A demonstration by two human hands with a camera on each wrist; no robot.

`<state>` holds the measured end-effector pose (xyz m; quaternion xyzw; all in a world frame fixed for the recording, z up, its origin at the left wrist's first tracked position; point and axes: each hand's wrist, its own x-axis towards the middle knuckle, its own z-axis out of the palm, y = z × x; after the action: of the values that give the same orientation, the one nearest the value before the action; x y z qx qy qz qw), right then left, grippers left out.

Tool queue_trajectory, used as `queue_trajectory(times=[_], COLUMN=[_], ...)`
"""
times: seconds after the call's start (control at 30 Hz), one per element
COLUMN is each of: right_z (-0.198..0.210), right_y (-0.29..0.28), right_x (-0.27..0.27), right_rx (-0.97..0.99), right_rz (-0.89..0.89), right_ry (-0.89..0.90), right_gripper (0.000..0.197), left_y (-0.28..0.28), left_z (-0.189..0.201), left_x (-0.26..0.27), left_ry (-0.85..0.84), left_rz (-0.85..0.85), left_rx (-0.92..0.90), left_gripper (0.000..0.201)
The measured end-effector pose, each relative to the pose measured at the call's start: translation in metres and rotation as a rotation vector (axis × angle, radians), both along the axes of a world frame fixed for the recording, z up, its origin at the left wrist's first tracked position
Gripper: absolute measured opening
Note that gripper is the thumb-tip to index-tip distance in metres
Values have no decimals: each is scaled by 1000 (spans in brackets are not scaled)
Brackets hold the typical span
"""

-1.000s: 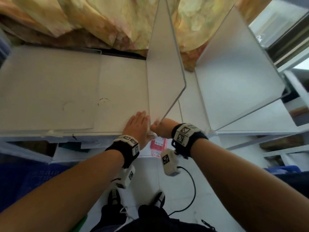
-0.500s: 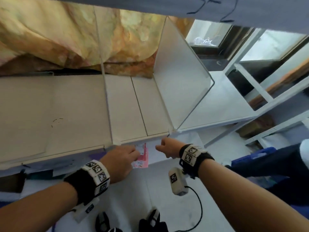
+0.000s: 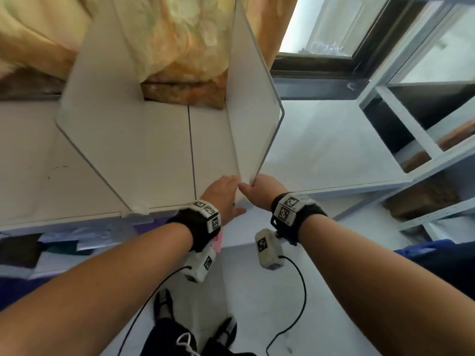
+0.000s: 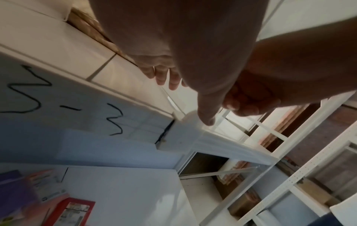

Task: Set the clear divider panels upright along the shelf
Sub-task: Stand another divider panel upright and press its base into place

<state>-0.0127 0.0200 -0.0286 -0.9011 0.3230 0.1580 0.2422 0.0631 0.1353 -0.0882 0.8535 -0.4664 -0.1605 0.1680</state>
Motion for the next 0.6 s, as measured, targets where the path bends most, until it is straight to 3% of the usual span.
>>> queue_trajectory(times=[0.13, 0.27, 0.6], right_z=[-10, -12, -7], right_y=[-8, -11, -15], right_x=[11, 16, 18], right_rx=[-3, -4, 10], right_rz=[16, 36, 37], right_ry=[87, 149, 177], right_gripper=[46, 36, 35], left_y=[-17, -21, -22], left_z=[-15, -24, -18], left_x=[1, 6, 18], left_ry=[-18, -37, -147], left_rz=[6, 16, -20], left_rx=[-35, -72, -48], left_gripper=[60, 54, 67])
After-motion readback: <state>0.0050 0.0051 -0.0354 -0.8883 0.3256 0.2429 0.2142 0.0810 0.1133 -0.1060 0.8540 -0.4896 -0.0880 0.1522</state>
